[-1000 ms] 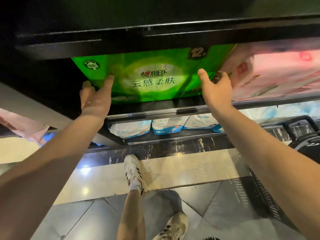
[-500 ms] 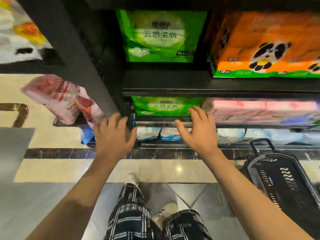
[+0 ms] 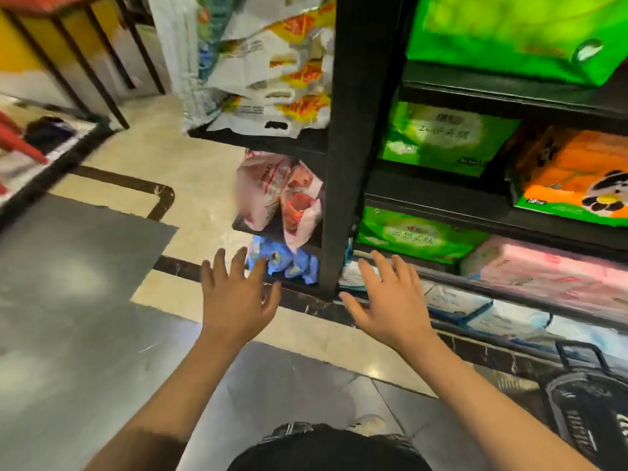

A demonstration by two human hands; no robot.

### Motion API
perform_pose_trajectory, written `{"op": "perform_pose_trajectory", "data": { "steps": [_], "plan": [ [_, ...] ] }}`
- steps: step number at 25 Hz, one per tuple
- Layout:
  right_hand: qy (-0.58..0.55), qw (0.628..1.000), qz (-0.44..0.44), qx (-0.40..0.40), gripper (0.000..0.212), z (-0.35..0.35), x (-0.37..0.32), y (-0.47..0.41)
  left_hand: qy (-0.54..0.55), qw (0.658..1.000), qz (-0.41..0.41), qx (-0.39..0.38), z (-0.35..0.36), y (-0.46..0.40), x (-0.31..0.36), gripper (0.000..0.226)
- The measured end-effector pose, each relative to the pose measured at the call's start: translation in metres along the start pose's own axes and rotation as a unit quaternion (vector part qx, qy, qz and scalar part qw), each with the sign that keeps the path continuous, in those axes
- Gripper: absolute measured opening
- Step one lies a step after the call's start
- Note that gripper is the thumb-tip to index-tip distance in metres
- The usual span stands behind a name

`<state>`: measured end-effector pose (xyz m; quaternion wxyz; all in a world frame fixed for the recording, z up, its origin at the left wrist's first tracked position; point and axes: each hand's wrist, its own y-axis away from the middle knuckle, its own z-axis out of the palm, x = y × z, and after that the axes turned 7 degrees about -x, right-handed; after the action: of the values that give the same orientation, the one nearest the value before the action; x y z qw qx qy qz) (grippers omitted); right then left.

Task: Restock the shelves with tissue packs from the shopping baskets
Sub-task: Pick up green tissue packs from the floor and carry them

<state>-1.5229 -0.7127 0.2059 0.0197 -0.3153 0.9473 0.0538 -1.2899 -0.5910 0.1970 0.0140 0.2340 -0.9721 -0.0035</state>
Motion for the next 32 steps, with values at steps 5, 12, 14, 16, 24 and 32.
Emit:
{"op": "perform_pose_trajectory", "data": {
  "steps": [5,12,14,16,24,32],
  "plan": [
    [-0.007,0.996,-0.084,0.000,0.073,0.013,-0.148,-0.009,-0.002,0.998,-0.063,-0.009,0.004,0.075,-0.132,0.060],
    [-0.028,0.977,-0.211,-0.020,0.069,0.027,-0.357,-0.029,0.024,0.972,-0.233,-0.033,0.007,0.143,-0.290,0.066],
    [-0.028,0.964,-0.261,-0.036,0.071,0.037,-0.407,-0.045,0.039,0.957,-0.287,-0.033,0.010,0.152,-0.326,0.065],
    [-0.016,0.944,-0.325,-0.052,0.074,0.048,-0.467,-0.073,0.052,0.938,-0.341,-0.032,0.015,0.157,-0.370,0.062],
    [-0.006,0.850,-0.518,-0.098,0.072,0.065,-0.714,-0.190,0.046,0.836,-0.543,-0.063,0.013,0.156,-0.556,0.061],
    [0.046,0.742,-0.660,-0.107,0.073,0.074,-0.956,-0.240,0.061,0.724,-0.687,-0.018,0.010,0.159,-0.706,0.061]
  ]
}}
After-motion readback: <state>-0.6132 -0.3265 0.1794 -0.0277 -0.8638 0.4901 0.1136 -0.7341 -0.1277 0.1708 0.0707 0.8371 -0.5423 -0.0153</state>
